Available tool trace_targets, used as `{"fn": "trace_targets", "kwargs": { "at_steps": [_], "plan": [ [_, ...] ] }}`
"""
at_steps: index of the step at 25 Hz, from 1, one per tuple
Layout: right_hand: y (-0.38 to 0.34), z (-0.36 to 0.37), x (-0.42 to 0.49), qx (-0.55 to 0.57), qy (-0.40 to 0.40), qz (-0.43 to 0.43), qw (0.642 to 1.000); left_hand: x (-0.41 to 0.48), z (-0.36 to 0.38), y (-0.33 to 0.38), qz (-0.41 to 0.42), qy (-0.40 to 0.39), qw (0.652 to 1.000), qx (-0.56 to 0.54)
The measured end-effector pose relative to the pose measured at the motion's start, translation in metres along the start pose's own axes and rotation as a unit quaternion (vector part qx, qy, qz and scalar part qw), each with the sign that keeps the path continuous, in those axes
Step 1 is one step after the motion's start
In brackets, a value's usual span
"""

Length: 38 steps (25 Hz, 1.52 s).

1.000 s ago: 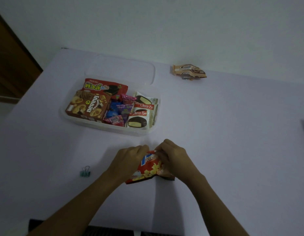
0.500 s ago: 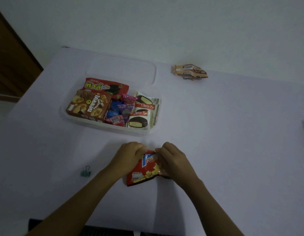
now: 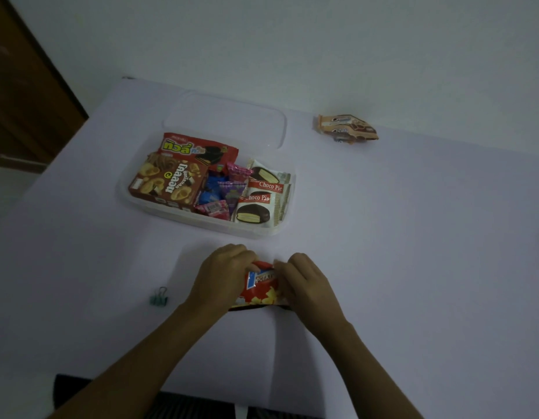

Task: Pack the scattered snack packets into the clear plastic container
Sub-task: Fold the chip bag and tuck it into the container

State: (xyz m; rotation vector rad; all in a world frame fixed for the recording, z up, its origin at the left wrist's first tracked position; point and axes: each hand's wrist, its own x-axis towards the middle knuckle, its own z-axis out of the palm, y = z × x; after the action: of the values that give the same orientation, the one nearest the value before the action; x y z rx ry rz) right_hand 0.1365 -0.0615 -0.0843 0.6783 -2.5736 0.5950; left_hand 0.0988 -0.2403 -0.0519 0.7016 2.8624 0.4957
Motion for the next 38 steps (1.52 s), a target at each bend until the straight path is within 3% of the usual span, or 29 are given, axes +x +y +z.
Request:
{"fn": "trace_targets", "kwargs": {
  "at_steps": [2, 4, 7, 9, 11, 15, 17, 21, 22, 25, 26, 30, 32, 34, 36, 38],
  "plan": [
    [-0.006, 0.001, 0.013, 0.028, 0.007, -0.011, 1.0, -0.011, -0.012, -0.007, -0.01, 0.022, 0.999, 0.029],
    [-0.013, 0.001, 0.027, 0.066, 0.034, 0.002, 0.997, -0.02, -0.036, -0.013, -0.083, 0.011, 0.996, 0.004],
    [-0.026, 0.004, 0.047, 0.135, 0.106, 0.142, 0.975, -0.041, -0.071, -0.046, -0.18, 0.119, 0.972, -0.089],
    [-0.037, 0.013, 0.051, 0.157, 0.105, 0.217, 0.958, -0.055, -0.088, -0.073, -0.219, 0.195, 0.951, -0.1],
    [-0.052, 0.029, 0.054, 0.188, 0.048, 0.238, 0.952, -0.064, -0.098, -0.094, -0.232, 0.233, 0.939, -0.104],
    [-0.085, 0.066, 0.067, 0.203, -0.192, 0.2, 0.939, -0.073, -0.1, -0.113, -0.272, 0.232, 0.928, -0.103],
    [-0.098, 0.079, 0.08, 0.209, -0.261, 0.176, 0.926, -0.074, -0.1, -0.115, -0.29, 0.221, 0.926, -0.101],
    [-0.123, 0.112, 0.1, 0.204, -0.441, 0.244, 0.839, -0.078, -0.105, -0.119, -0.314, 0.171, 0.932, -0.068],
    [-0.127, 0.12, 0.1, 0.165, -0.463, 0.243, 0.836, -0.078, -0.107, -0.121, -0.314, 0.157, 0.934, -0.061],
    [-0.133, 0.112, 0.096, 0.145, -0.397, 0.155, 0.893, -0.078, -0.109, -0.121, -0.309, 0.121, 0.942, -0.056],
    [-0.131, 0.099, 0.098, 0.165, -0.406, 0.146, 0.887, -0.077, -0.109, -0.12, -0.303, 0.109, 0.945, -0.058],
    [-0.11, 0.014, 0.114, 0.233, -0.553, 0.091, 0.795, -0.07, -0.108, -0.109, -0.263, 0.065, 0.958, -0.094],
    [-0.101, -0.038, 0.127, 0.272, -0.487, 0.095, 0.824, -0.062, -0.104, -0.098, -0.227, 0.041, 0.969, -0.094],
    [-0.096, -0.072, 0.141, 0.306, -0.35, 0.147, 0.873, -0.053, -0.099, -0.086, -0.195, 0.026, 0.976, -0.088],
    [-0.089, -0.081, 0.152, 0.302, -0.236, 0.185, 0.905, -0.042, -0.093, -0.074, -0.17, 0.011, 0.982, -0.086],
    [-0.082, -0.075, 0.156, 0.273, -0.182, 0.195, 0.924, -0.032, -0.087, -0.061, -0.144, -0.011, 0.987, -0.067]
  ]
}}
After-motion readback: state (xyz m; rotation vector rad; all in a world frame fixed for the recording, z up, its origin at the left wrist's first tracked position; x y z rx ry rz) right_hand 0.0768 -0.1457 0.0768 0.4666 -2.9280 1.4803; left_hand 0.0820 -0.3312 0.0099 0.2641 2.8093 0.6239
